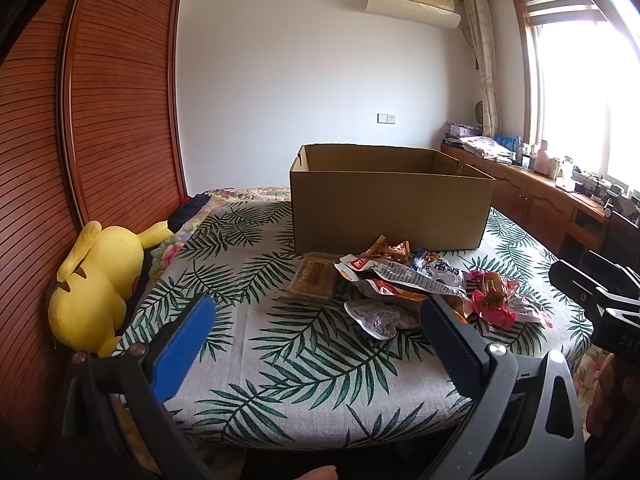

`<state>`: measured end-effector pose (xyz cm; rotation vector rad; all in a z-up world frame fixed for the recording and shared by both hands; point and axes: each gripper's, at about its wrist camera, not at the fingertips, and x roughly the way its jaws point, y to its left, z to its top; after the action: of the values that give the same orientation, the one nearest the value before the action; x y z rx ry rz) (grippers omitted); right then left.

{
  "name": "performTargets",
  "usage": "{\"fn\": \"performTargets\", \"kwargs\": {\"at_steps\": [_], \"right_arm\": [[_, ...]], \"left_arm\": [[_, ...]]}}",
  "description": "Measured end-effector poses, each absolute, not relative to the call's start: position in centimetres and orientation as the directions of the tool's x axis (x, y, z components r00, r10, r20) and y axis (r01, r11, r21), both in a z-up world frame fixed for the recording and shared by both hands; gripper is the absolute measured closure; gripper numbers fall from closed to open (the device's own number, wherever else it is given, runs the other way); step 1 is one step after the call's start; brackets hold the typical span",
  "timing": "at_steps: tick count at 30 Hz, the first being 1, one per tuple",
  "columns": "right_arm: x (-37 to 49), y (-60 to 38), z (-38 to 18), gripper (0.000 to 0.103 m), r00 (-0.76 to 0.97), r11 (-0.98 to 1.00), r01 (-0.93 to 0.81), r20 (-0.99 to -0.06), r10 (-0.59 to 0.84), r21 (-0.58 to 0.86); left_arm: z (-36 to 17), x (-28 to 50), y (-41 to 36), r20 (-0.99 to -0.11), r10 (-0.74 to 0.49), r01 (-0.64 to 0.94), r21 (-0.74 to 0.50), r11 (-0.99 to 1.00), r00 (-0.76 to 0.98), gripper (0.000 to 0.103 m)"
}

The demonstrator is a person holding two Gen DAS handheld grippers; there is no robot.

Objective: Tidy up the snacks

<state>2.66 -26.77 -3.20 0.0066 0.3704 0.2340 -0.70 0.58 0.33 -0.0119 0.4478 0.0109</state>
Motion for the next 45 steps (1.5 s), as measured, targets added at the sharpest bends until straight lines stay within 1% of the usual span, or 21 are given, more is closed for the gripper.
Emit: {"fn": "performTargets", "kwargs": {"at_steps": [39, 45], "right_arm": [[2.65, -27.34, -3.31, 0.000, 0.907, 0.974, -0.220, -0.356, 0.225, 0.054], [2.81, -27.55, -3.56, 0.000, 0.904, 0.974, -0.220, -0.365, 0.224, 0.052]], "left_arm": [[0.03, -0.83, 0.56, -0.436, 0.015, -0.020, -0.006, 1.000, 0.900, 0.000], [-0.36, -0.30, 0.29, -0.448, -0.002, -0.005, -0.014, 1.000, 0.894, 0.000]]}}
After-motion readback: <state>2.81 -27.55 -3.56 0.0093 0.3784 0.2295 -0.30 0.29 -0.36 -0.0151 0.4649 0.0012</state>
